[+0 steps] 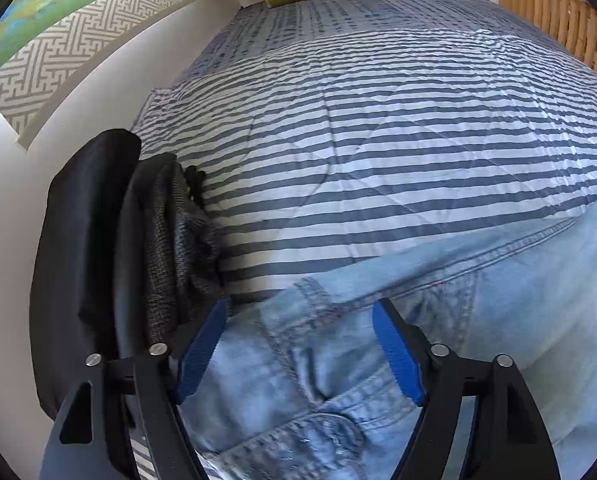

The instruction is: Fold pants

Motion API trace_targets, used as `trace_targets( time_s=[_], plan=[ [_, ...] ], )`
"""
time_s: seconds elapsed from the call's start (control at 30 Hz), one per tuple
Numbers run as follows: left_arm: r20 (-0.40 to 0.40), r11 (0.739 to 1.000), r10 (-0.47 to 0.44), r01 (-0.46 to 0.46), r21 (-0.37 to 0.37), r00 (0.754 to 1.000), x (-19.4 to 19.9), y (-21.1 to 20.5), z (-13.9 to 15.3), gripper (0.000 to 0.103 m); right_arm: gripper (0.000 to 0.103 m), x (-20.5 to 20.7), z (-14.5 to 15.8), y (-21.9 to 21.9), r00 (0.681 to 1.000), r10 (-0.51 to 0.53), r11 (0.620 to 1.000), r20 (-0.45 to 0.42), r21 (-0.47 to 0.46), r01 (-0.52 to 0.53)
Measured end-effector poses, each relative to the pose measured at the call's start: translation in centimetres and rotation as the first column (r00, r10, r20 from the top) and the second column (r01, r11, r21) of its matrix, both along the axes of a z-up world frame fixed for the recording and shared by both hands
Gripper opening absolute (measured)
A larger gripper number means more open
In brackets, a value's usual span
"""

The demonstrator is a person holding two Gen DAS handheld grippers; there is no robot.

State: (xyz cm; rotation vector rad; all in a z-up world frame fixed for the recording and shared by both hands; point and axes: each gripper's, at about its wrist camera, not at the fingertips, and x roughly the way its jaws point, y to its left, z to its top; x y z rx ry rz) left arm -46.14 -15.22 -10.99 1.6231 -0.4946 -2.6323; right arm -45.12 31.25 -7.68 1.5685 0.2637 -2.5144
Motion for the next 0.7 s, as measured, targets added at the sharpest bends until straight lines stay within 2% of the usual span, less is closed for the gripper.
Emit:
trace_targets(
  time_s=[0.07, 0.13, 0.17, 0.2, 0.23, 0.27, 0.3, 0.33, 0.4, 0.47, 0.6, 0.7],
  plan=[
    [0.044, 0.999, -0.005, 0.003, 0.039, 0.999, -0.4, -1.5, -0.5, 0.081, 0.050, -0.4, -2.2, -1.5, 0.996, 0.053, 0.998, 0.069, -0.037, -0.051],
    [0.068, 0.999, -0.020, 0.017, 0.037, 0.997, -0.4, -2.0, -1.3, 0.081, 0.050, 0.0, -3.4, -2.3, 0.991, 0.093, 0.995, 0.101, -0.046, -0.088],
    [0.070, 0.999, -0.029, 0.027, 0.034, 0.997, -0.2, -2.1, -1.6, 0.072, 0.050, 0.4, -3.9, -2.5, 0.986, 0.118, 0.992, 0.122, -0.066, -0.110],
    [0.072, 0.998, -0.040, 0.038, 0.041, 0.997, 0.0, -2.1, -1.9, 0.052, 0.050, 0.8, -4.2, -2.6, 0.981, 0.138, 0.988, 0.136, -0.089, -0.127],
    [0.073, 0.999, -0.044, 0.042, 0.032, 0.996, 0.3, -2.1, -2.3, 0.040, 0.050, 1.3, -4.5, -2.6, 0.978, 0.151, 0.986, 0.145, -0.098, -0.137],
    [0.070, 0.999, -0.037, 0.036, 0.012, 0.997, 0.4, -2.1, -2.6, 0.020, 0.050, 1.7, -4.7, -2.6, 0.978, 0.153, 0.986, 0.145, -0.084, -0.142],
    [0.074, 0.999, -0.031, 0.030, 0.015, 0.997, 0.8, -2.1, -2.8, 0.012, 0.048, 2.2, -5.0, -2.8, 0.977, 0.156, 0.987, 0.148, -0.072, -0.147],
    [0.066, 0.999, -0.028, 0.026, 0.027, 0.997, 1.0, -2.1, -2.8, 0.010, 0.044, 2.8, -5.1, -2.8, 0.976, 0.160, 0.986, 0.146, -0.067, -0.152],
    [0.034, 0.999, -0.024, 0.023, 0.034, 0.999, 1.8, -2.2, -2.3, 0.008, 0.017, 3.9, -4.9, -3.1, 0.977, 0.160, 0.987, 0.141, -0.035, -0.156],
    [-0.006, 0.998, -0.008, 0.008, 0.069, 1.000, 2.5, -2.6, -0.9, 0.008, 0.005, 5.0, -4.2, -3.4, 0.981, 0.160, 0.986, 0.109, 0.036, -0.165],
    [-0.081, 0.987, 0.047, -0.034, 0.160, 0.996, 3.8, -3.9, 2.5, 0.007, 0.003, 5.9, -1.0, -2.7, 0.995, 0.103, 0.994, 0.011, 0.029, -0.104],
    [-0.117, 0.971, 0.093, -0.064, 0.232, 0.989, 4.1, -4.6, 4.9, 0.007, 0.002, 5.3, 2.3, -3.0, 0.990, 0.036, 0.997, -0.137, 0.070, -0.027]
  ],
)
